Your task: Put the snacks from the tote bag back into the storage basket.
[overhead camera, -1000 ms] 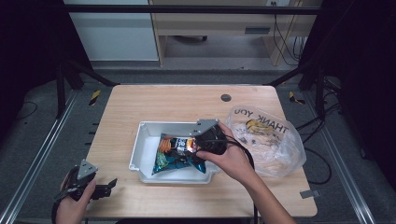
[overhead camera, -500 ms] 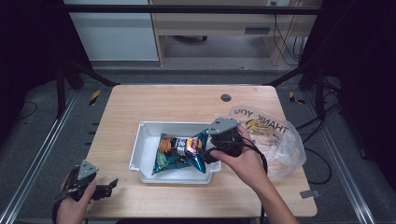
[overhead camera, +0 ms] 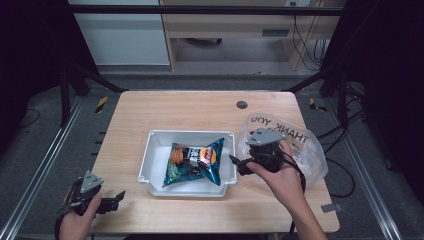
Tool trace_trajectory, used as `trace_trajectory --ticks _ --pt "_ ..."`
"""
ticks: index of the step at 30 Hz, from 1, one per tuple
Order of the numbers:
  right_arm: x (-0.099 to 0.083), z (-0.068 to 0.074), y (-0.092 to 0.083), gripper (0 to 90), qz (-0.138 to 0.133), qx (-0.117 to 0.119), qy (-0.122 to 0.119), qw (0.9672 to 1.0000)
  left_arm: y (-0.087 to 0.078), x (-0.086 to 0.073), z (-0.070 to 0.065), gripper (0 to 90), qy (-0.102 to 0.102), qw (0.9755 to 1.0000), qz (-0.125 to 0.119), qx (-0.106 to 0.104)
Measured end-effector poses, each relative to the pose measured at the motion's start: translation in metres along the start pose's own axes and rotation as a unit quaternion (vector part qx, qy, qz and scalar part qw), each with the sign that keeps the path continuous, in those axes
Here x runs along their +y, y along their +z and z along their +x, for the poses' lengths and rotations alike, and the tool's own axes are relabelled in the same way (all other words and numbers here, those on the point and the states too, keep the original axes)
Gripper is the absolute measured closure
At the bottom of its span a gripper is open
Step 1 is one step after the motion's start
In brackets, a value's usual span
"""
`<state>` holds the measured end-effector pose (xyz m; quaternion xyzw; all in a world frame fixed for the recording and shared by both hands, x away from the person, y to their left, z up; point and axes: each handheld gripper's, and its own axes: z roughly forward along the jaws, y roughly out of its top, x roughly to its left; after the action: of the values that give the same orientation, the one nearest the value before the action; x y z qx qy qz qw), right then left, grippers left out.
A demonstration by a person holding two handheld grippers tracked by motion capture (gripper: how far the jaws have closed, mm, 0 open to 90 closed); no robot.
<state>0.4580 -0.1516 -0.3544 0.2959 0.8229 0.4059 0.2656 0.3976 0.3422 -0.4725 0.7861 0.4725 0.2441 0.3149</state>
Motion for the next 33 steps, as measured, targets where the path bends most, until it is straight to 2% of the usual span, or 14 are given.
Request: trace_trajectory --ticks 4,13,14,19,22,27,28,29,31,33 --pt "-0.011 -0.008 -0.007 5.6 -0.001 -0.011 0.019 0.9998 -0.001 0.000 -0.003 3.0 -0.001 1.0000 -0.004 0.002" --pt "-0.030 -0.017 -0.019 5.4 -0.006 -0.025 0.040 0.9989 -0.001 0.000 -0.004 3.0 0.001 1.0000 -0.003 0.003" --pt "-0.035 -0.020 -0.021 5.4 -0.009 -0.034 0.042 0.9985 -0.001 0.001 -0.004 3.0 0.002 1.0000 -0.003 0.003" --pt "-0.046 -0.024 -0.024 5.4 -0.012 -0.046 0.055 0.9974 -0.003 0.000 -0.004 3.0 0.005 1.0000 -0.002 0.004" --pt "-0.055 -0.025 -0.024 5.4 -0.008 -0.048 0.064 0.9968 -0.004 -0.001 -0.004 3.0 -0.001 0.9999 -0.008 0.007" --pt "-0.077 -0.030 -0.024 5.4 -0.004 -0.074 0.099 0.9923 -0.005 -0.002 0.000 3.0 -0.004 0.9999 -0.010 0.008" --pt "-0.077 -0.030 -0.024 5.4 -0.004 -0.074 0.099 0.9923 -0.005 -0.002 0.000 3.0 -0.004 0.9999 -0.010 0.008" --pt "-0.085 -0.030 -0.023 5.4 0.000 -0.085 0.113 0.9900 -0.005 -0.002 0.000 3.0 -0.006 0.9999 -0.011 0.008" --pt "-0.090 -0.031 -0.022 5.4 0.002 -0.087 0.116 0.9894 -0.006 -0.002 -0.001 3.0 -0.006 0.9999 -0.013 0.009" --pt "-0.101 -0.030 -0.020 5.2 0.014 -0.089 0.128 0.9877 -0.006 -0.002 0.000 3.0 -0.005 0.9999 -0.010 0.008"
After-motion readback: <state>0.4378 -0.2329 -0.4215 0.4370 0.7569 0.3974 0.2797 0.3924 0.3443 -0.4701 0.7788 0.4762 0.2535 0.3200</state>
